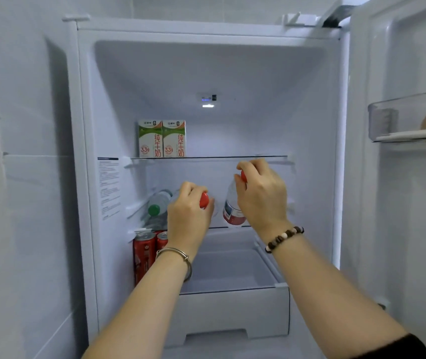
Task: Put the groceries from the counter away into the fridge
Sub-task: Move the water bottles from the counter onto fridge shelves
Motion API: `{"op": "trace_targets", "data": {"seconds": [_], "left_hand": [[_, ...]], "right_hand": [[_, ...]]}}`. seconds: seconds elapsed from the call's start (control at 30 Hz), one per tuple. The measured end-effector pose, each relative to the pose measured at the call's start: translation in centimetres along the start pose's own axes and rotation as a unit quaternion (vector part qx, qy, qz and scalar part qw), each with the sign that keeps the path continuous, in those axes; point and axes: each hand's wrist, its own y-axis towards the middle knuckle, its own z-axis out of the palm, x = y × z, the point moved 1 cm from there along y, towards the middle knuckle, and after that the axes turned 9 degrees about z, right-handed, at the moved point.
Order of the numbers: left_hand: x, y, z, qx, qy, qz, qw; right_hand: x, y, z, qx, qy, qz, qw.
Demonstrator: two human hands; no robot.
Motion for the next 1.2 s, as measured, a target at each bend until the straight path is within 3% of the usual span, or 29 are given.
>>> {"op": "trace_targets", "data": {"seconds": [0.13,0.33,0.67,0.8,0.9,1.03,1.1,1.2], "left_hand": [[2.6,-0.9,2.9,0.035,0.004,-0.007,0.999],[5.9,-3.2,6.7,0.184,0.024,-0.105,0.977],[8.8,-3.5,8.6,0.207,0.025,-0.063,0.976],[9.0,-3.6,8.6,0.203,0.022,-0.050,0.978],[9.2,-3.5,8.6,0.217,-0.010,-0.014,0.976],[9.9,-3.4,8.8,0.229,-0.027,0.006,0.973],[10.2,-3.1,8.9,0.232,-0.008,0.015,0.973],[10.7,-2.5,9.0,0.231,0.046,0.056,0.970]], "right_hand": [[0.0,1.3,1.7,-0.022,-0.014,0.007,1.000],[-0.7,3.0,3.4,-0.035,-0.035,0.040,0.998],[-1.8,0.8,6.2,-0.033,-0.038,0.008,0.999],[-2.0,-1.1,7.1,0.013,-0.031,0.036,0.999],[-2.0,-2.2,7.7,0.070,-0.040,0.121,0.989],[-2.7,-4.0,9.0,0.244,-0.062,0.288,0.924],[-3.0,-5.1,9.8,0.303,-0.063,0.320,0.896],[-3.2,-5.8,10.7,0.321,-0.075,0.326,0.886]]}}
